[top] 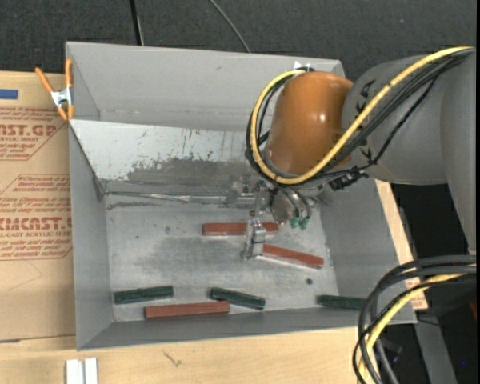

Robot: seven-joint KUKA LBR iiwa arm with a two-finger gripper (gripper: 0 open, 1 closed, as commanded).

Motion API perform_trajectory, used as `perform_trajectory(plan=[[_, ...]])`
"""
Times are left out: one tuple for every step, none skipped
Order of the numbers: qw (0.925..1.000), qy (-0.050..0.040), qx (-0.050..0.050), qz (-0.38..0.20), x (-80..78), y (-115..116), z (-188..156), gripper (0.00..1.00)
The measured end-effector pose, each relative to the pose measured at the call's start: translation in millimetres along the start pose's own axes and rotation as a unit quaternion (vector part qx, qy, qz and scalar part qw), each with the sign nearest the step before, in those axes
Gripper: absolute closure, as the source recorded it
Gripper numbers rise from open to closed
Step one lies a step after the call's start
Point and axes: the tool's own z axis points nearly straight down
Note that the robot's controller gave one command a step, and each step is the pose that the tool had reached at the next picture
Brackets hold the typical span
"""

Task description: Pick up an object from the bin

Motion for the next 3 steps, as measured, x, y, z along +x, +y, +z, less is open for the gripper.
perform_trajectory(plan=[[0.9996,0.0005,0.000,0.027,-1.3,-12,81,1.00],[0.9996,0.0005,0.000,0.027,-1.3,-12,81,1.00],[0.9993,-0.0026,0.000,-0.038,-16.6,9,-78,1.00]])
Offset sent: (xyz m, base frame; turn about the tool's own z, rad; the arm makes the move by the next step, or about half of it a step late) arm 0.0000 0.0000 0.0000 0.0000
